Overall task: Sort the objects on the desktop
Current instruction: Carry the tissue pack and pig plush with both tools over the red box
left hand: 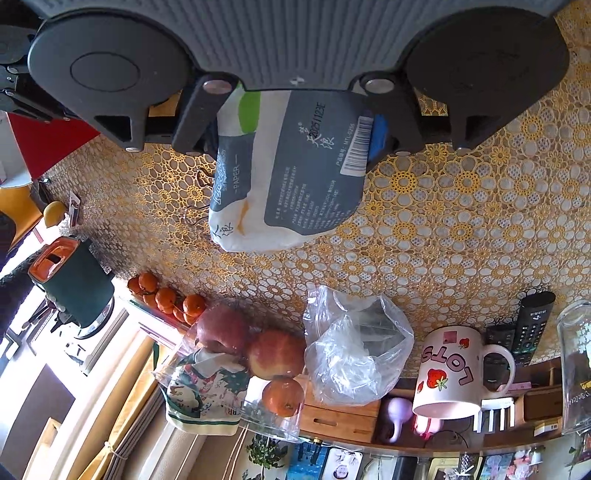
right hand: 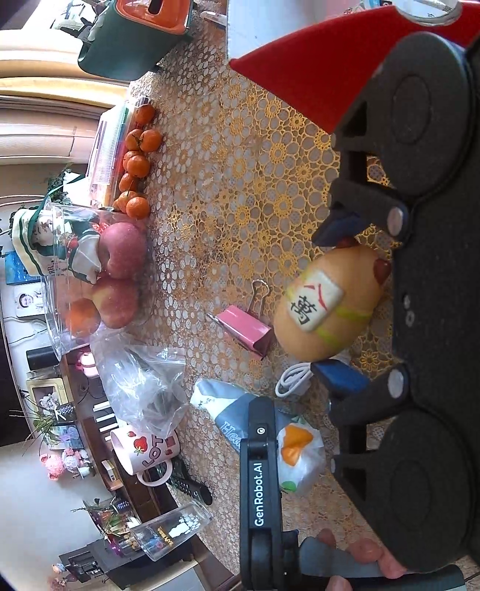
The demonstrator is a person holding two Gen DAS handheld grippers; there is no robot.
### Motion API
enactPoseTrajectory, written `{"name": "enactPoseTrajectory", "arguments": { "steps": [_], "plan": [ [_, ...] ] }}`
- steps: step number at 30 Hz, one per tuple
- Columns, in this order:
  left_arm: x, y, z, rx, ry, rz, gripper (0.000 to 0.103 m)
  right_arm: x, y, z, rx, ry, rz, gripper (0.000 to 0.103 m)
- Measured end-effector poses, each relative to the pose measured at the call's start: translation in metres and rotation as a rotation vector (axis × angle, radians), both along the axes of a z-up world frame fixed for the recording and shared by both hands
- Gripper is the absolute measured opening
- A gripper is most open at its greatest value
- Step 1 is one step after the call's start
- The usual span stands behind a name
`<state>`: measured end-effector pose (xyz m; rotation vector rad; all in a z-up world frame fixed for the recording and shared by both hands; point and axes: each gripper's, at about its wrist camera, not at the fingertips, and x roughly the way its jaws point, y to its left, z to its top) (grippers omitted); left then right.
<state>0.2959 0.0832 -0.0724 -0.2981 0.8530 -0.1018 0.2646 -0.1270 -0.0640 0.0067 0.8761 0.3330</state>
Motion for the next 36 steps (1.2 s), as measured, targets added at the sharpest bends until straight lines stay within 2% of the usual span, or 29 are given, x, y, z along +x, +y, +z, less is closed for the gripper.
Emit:
{"name": "enactPoseTrajectory", "arguments": {
  "steps": [23,36],
  "plan": [
    [-0.105,-0.05,0.086,0.021,-0.082,-0.041,0.069,-0.084,-0.036,0.076,0.047,-0.079,-0.012,0.066],
    [-0.162,-0.099,0.129,0.037,-0.146,-0.13,0.069,-0.139,-0.079,0.116,0.05,-0.151,-0.016,0.066]
  ]
}}
